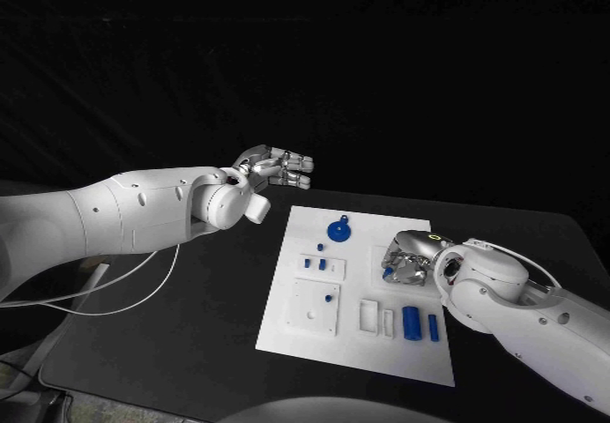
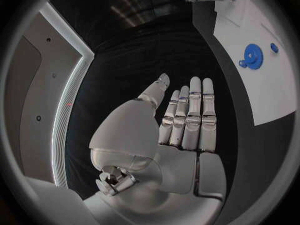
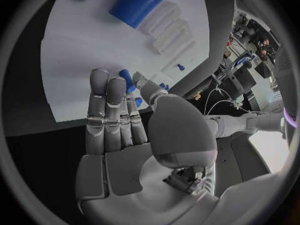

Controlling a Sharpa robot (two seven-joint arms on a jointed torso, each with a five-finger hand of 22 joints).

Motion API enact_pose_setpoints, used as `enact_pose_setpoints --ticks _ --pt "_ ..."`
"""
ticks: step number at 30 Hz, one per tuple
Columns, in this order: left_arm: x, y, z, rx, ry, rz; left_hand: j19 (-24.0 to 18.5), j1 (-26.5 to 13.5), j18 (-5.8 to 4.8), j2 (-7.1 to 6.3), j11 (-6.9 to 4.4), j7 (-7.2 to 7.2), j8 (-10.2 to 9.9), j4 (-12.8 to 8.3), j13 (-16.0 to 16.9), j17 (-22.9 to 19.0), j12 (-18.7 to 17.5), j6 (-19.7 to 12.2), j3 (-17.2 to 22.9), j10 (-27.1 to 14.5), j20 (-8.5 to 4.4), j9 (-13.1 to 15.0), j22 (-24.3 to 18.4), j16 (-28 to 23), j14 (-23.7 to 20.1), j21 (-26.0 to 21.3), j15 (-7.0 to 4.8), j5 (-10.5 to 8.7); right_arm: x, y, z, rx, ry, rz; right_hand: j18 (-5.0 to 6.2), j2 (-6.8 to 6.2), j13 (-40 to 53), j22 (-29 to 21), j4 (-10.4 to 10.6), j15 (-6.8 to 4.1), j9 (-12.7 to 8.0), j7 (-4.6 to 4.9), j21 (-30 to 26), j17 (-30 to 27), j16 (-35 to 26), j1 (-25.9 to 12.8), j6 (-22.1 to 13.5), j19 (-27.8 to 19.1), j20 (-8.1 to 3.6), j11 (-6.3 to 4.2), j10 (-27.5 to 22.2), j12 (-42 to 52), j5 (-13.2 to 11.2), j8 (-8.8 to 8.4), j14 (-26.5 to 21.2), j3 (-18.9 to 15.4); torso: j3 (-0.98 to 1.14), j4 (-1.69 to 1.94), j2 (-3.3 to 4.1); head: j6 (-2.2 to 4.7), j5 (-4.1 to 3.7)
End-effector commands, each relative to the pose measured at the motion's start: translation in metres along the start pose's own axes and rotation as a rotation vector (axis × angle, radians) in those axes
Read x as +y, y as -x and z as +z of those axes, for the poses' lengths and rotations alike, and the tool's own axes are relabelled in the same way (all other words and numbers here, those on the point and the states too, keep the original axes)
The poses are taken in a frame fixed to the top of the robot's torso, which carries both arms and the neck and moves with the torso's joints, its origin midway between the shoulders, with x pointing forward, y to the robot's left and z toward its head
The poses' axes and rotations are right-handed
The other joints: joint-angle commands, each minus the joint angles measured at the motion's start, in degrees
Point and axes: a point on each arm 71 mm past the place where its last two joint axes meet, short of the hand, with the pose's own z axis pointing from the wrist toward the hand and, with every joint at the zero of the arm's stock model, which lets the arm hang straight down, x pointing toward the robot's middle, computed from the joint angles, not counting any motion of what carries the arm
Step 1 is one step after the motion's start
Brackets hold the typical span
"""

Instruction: Assemble the parts on the task board

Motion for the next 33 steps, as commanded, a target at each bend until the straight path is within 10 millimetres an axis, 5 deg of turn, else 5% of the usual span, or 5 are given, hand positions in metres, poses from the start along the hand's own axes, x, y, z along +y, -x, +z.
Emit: enact_pose_setpoints --ticks 1,15,22,33 --pt "-0.002 -0.001 0.0 0.009 -0.012 0.004 0.18 0.33 0.11 -0.2 0.06 0.0 0.08 -0.22 -0.06 0.02 0.08 0.01 -0.06 -0.25 0.0 0.08 -0.08 -0.36 0.01 -0.09 0.18 -0.11 0.003 -0.001 0.0 -0.002 0.007 -0.014 -0.87 0.38 -0.01 0.23 -0.34 -0.35 0.08 -0.11 0.9 0.18 0.09 -0.58 0.8 2.3 -0.46 -0.19 0.91 -0.15 -0.09 0.07 0.37 1.92 0.01 -0.03 0.01 -0.07 -0.01" --pt "-0.001 -0.001 0.0 0.01 -0.008 0.004 0.19 0.28 0.15 -0.18 0.07 0.01 0.06 -0.17 -0.05 0.02 0.1 0.02 -0.12 -0.3 0.03 0.07 -0.19 -0.41 -0.03 -0.04 0.21 -0.13 0.007 -0.003 0.001 -0.041 0.01 -0.027 -1.71 2.03 0.11 1.12 -1.22 -1.21 0.2 -0.53 3.71 0.77 -0.07 -0.78 4.39 2.29 -1.4 -1.28 4.5 -0.1 -0.05 0.12 0.75 8.73 -0.01 0.02 0.01 -0.23 0.05" --pt "-0.001 0.0 0.0 0.01 -0.006 0.004 0.19 0.28 0.15 -0.18 0.07 0.01 0.06 -0.17 -0.05 0.02 0.1 0.02 -0.12 -0.3 0.03 0.07 -0.19 -0.41 -0.03 -0.04 0.21 -0.13 0.008 -0.001 0.0 -0.113 0.001 -0.036 -2.12 1.39 0.22 2.76 -1.84 -1.61 0.43 -0.99 6.98 1.11 -0.3 -1.76 6.57 2.3 -1.82 -1.77 6.62 -0.06 0.11 0.08 1.36 14.24 0.0 0.04 -0.02 -0.39 -0.03" --pt "-0.001 0.001 0.0 0.009 -0.007 0.006 0.2 0.33 0.18 -0.08 0.07 0.02 0.06 -0.13 -0.05 0.03 0.1 -0.02 -0.12 -0.29 0.03 0.07 -0.32 -0.41 0.01 0.03 0.19 -0.11 0.02 0.013 -0.011 -0.193 0.044 -0.003 -2.33 0.87 0.23 3.38 -1.42 -1.84 0.66 -1.24 8.56 1.34 -0.85 -1.91 7.23 2.41 -2.09 -2.01 7.41 -0.06 0.02 0.1 2.02 15.92 0.0 0.0 -0.03 -0.32 0.2"
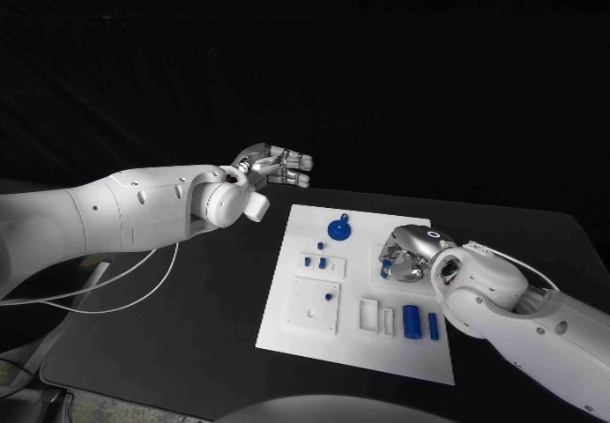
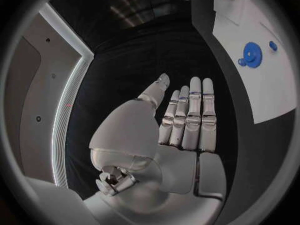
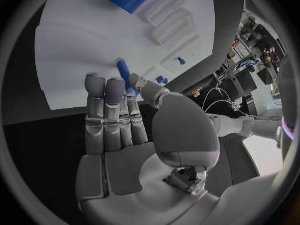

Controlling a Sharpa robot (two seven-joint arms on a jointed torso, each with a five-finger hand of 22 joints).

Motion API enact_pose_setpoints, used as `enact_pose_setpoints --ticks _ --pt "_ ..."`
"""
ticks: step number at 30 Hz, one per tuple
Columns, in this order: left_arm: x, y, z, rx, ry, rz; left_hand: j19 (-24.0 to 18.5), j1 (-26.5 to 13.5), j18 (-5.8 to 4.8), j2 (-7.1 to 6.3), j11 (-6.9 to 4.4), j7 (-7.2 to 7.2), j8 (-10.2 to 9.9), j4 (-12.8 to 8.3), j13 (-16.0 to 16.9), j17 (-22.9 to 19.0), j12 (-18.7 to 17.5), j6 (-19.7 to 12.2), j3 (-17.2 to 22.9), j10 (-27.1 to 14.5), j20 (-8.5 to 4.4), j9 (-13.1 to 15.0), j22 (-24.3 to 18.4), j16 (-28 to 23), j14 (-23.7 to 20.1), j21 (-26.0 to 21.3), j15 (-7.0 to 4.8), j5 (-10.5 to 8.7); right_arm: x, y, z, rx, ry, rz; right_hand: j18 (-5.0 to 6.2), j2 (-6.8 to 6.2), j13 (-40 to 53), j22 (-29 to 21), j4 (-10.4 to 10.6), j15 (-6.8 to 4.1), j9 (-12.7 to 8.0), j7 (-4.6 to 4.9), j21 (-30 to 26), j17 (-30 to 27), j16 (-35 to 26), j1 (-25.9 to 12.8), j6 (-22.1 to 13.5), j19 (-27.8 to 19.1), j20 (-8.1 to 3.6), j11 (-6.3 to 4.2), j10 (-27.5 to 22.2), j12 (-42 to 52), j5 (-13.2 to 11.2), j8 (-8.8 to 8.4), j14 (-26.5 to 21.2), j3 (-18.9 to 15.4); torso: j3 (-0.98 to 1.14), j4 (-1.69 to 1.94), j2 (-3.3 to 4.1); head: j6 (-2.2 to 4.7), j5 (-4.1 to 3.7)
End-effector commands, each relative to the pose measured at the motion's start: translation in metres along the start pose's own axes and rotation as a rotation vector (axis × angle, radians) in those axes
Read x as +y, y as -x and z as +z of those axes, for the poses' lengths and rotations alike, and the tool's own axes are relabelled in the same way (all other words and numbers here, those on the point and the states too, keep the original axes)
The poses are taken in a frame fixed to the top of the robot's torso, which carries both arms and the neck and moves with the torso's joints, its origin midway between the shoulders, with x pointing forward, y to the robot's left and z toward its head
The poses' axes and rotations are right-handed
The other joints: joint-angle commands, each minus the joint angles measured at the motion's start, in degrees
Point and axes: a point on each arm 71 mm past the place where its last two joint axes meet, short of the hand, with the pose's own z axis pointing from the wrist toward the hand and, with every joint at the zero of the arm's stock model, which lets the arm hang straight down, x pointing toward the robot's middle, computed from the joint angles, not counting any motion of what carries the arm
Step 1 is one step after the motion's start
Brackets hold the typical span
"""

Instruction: Assemble the parts on the task board

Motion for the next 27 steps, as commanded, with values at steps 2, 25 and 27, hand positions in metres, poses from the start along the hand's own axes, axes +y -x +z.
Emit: enact_pose_setpoints --ticks 2,25,27 --pt "-0.001 -0.001 0.0 0.013 -0.01 0.002 0.21 0.33 0.17 -0.08 0.07 0.02 0.06 -0.13 -0.05 0.03 0.1 -0.02 -0.12 -0.29 0.03 0.07 -0.04 -0.07 0.01 0.03 0.19 -0.11 0.01 0.016 -0.005 -0.091 0.034 0.031 1.13 -0.32 0.3 0.16 0.1 -0.1 -0.05 0.04 0.64 0.12 -0.23 -0.41 0.45 2.6 -0.44 -1.61 2.11 0.14 0.07 0.21 0.32 0.48 -0.02 -0.01 0.0 -0.1 0.23" --pt "-0.002 -0.008 0.004 0.027 -0.017 0.003 0.2 0.31 0.17 -0.03 0.06 0.02 0.06 -0.18 -0.05 0.03 0.1 -0.04 -0.09 -0.28 0.02 0.07 -0.15 -0.07 0.02 0.14 0.18 -0.09 0.091 -0.016 -0.01 -0.092 0.29 0.061 1.08 -0.51 0.3 0.38 0.16 -0.2 0.04 -0.07 1.51 0.44 -0.46 -0.38 0.8 2.59 -0.56 -1.74 2.51 0.14 0.07 0.21 0.57 0.66 -0.08 0.08 0.04 -0.65 1.45" --pt "-0.002 -0.009 0.004 0.028 -0.019 0.002 0.2 0.31 0.17 -0.03 0.06 0.02 0.06 -0.18 -0.05 0.03 0.1 -0.04 -0.09 -0.28 0.02 0.07 -0.15 -0.07 0.02 0.14 0.18 -0.09 0.097 -0.024 -0.01 -0.081 0.309 0.055 1.11 -0.51 0.3 0.34 0.12 -0.2 0.04 -0.06 1.45 0.46 -0.48 -0.38 0.81 2.61 -0.56 -1.74 2.52 0.14 0.07 0.21 0.6 0.64 -0.08 0.06 0.04 -0.76 1.64"
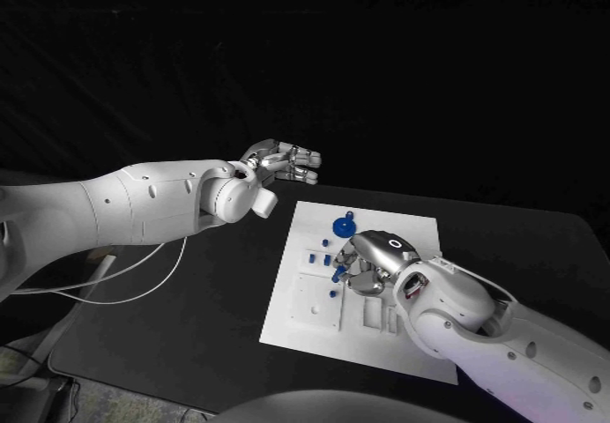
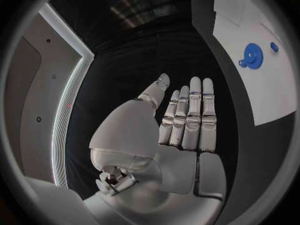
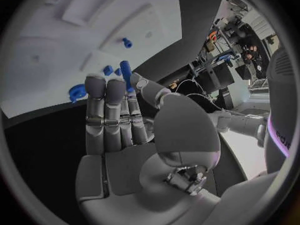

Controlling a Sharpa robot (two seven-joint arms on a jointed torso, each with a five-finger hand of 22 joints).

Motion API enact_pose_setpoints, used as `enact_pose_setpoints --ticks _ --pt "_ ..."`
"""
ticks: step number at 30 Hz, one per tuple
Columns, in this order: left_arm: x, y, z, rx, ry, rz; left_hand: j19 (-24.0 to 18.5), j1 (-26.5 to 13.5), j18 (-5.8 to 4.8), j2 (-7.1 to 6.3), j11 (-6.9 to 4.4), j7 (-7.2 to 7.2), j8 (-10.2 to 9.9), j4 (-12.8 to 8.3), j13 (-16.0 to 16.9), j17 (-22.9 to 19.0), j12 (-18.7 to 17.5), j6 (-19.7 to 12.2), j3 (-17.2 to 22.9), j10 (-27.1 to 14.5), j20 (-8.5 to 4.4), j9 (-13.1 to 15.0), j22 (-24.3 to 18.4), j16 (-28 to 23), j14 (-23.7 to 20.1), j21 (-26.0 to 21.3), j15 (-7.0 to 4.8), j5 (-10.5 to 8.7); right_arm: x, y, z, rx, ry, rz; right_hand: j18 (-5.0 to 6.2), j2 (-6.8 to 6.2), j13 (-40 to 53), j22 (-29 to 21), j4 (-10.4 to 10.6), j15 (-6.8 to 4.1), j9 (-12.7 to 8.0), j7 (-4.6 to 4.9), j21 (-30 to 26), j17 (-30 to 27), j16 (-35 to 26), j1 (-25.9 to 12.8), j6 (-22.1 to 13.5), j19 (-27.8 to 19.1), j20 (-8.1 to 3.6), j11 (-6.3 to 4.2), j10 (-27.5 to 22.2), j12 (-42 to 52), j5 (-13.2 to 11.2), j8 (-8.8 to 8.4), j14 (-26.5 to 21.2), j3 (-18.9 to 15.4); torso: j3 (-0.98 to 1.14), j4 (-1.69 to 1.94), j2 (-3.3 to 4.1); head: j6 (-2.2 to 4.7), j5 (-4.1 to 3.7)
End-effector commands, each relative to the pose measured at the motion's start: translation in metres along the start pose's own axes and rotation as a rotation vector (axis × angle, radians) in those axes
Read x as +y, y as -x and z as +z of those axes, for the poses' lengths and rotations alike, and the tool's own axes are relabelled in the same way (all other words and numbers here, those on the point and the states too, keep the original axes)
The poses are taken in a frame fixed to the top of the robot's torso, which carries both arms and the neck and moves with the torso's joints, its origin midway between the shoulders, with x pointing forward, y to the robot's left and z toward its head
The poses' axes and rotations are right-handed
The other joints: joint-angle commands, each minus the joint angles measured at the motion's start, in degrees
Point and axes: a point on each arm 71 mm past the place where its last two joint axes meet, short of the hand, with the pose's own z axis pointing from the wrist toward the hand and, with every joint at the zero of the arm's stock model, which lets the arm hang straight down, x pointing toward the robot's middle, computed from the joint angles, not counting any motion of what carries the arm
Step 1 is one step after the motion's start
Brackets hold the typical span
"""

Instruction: Assemble the parts on the task board

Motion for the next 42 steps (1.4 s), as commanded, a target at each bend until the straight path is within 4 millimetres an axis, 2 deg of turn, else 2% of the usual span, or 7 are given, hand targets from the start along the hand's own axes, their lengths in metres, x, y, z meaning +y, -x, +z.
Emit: enact_pose_setpoints --ticks 1,14,42 --pt "-0.002 -0.004 0.001 0.018 -0.017 -0.001 0.19 0.22 0.17 0.08 0.03 0.0 0.07 -0.2 -0.06 0.04 0.1 0.04 -0.06 -0.16 0.0 0.07 -0.12 -0.03 0.08 0.24 0.16 -0.11 0.011 -0.009 0.001 -0.012 0.067 -0.027 0.93 0.35 0.05 -0.06 -0.06 -0.2 0.05 -0.02 -0.1 0.08 -0.22 0.45 0.36 2.41 -0.38 -1.5 1.72 0.16 0.08 0.2 0.18 0.13 -0.02 0.0 0.04 -0.19 0.35" --pt "-0.002 -0.009 0.004 0.027 -0.022 -0.003 0.22 0.19 0.18 0.14 -0.01 -0.03 0.07 -0.2 -0.05 0.04 0.11 0.09 -0.03 -0.06 -0.02 0.07 -0.13 -0.02 0.09 0.29 0.13 -0.09 0.032 -0.041 0.001 0.033 0.127 -0.023 1.05 0.42 0.05 -0.21 -0.18 -0.2 0.05 -0.02 -0.3 0.12 -0.35 0.44 0.37 2.4 -0.38 -1.5 1.71 0.16 0.07 0.2 0.21 -0.02 0.04 -0.04 0.02 -0.76 1.29" --pt "-0.002 -0.007 0.004 0.029 -0.014 -0.003 0.16 0.05 0.14 0.17 -0.02 -0.03 0.05 -0.26 -0.06 0.04 0.1 0.11 0.04 0.0 -0.05 0.07 -0.22 0.03 0.12 0.44 0.12 -0.13 0.031 -0.053 0.0 0.091 0.127 -0.055 1.02 0.65 0.04 -0.26 -0.45 -0.21 0.05 -0.04 0.02 0.29 -0.46 0.39 0.44 2.39 -0.37 -1.52 1.77 0.15 0.04 0.21 0.26 -0.33 0.06 -0.07 0.03 -1.26 1.52"
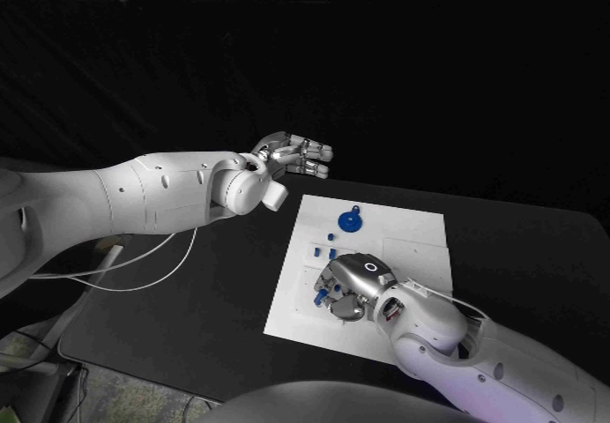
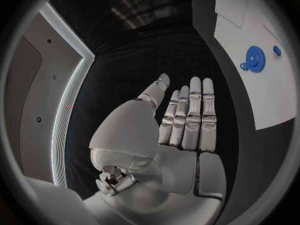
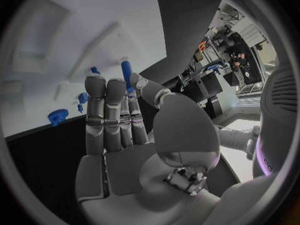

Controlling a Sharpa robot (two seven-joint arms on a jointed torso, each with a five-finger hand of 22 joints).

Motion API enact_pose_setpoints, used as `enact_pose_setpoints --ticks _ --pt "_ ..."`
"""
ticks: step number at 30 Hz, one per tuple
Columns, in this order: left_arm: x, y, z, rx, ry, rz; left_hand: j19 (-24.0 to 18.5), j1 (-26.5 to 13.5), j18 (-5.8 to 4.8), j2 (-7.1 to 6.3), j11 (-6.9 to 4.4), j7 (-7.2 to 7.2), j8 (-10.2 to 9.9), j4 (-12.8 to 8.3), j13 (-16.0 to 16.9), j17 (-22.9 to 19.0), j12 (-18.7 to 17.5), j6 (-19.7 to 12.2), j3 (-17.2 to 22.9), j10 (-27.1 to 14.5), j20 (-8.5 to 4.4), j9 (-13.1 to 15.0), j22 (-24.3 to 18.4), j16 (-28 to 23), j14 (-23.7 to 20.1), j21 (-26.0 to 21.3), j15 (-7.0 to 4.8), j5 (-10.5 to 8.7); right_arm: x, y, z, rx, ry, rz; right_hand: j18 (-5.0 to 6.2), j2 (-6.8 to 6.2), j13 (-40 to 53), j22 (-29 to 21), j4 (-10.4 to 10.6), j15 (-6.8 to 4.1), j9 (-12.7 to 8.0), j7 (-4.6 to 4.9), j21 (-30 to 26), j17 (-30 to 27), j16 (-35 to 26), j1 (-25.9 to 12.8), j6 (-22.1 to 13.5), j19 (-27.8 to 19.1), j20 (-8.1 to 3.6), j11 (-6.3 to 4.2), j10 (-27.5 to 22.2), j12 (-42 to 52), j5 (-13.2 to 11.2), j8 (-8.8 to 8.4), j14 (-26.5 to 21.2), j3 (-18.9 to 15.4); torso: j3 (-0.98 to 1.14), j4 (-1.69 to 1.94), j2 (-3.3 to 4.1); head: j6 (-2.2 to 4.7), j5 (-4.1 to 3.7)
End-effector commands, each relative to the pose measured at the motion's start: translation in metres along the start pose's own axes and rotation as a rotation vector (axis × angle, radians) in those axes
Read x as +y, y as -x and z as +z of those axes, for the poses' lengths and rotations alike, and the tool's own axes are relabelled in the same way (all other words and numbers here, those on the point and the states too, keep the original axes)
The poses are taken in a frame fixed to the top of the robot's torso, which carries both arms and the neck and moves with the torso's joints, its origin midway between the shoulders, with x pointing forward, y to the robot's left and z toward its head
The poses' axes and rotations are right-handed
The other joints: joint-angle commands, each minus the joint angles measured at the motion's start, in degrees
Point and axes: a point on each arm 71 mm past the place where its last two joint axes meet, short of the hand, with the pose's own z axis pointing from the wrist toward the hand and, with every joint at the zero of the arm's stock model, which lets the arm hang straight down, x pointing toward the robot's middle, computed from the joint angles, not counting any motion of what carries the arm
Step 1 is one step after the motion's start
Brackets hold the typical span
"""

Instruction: Assemble the parts on the task board

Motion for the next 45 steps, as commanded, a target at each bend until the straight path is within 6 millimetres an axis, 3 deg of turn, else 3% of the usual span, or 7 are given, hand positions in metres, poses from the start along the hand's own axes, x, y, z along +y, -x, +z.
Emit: enact_pose_setpoints --ticks 1,34,45 --pt "-0.001 -0.002 0.0 0.017 -0.01 -0.003 0.16 0.05 0.15 0.17 -0.02 -0.03 0.05 -0.26 -0.06 0.04 0.1 0.11 0.04 0.01 -0.05 0.07 -0.06 0.03 0.12 0.21 0.12 -0.13 0.001 -0.003 0.0 0.022 0.014 -0.021 0.95 0.4 0.05 -0.04 -0.2 -0.26 0.07 -0.05 0.02 0.05 -0.34 0.11 0.25 2.52 -0.29 -0.88 1.36 0.14 0.2 0.2 0.24 -0.06 0.0 0.03 0.0 -0.06 0.02" --pt "-0.001 -0.001 0.0 0.018 -0.006 -0.003 0.09 0.06 0.14 0.15 0.0 -0.02 0.06 -0.18 -0.06 0.04 0.09 0.05 -0.03 -0.07 -0.02 0.07 -0.35 0.05 0.1 0.38 0.13 -0.15 0.003 -0.009 0.003 0.04 -0.006 -0.11 0.7 0.43 0.03 0.06 -0.65 -0.3 0.0 -0.07 0.13 0.34 -0.51 -0.02 0.39 2.45 -0.38 -0.91 1.45 0.12 0.15 0.2 0.23 -0.05 -0.02 0.02 -0.02 -0.16 -0.04" --pt "-0.001 -0.001 0.001 0.02 -0.003 -0.003 0.09 0.06 0.14 0.15 0.0 -0.02 0.06 -0.18 -0.06 0.04 0.09 0.05 -0.03 -0.07 -0.02 0.07 -0.35 0.05 0.1 0.38 0.13 -0.15 0.012 -0.02 0.004 0.08 0.029 -0.101 0.71 -0.04 -0.02 -0.53 -0.27 0.06 -0.26 0.28 -1.97 0.09 -0.72 -0.35 -0.71 2.22 0.0 -0.55 -0.12 0.05 1.13 0.11 -0.14 -2.57 -0.03 0.01 -0.02 -0.25 -0.13"
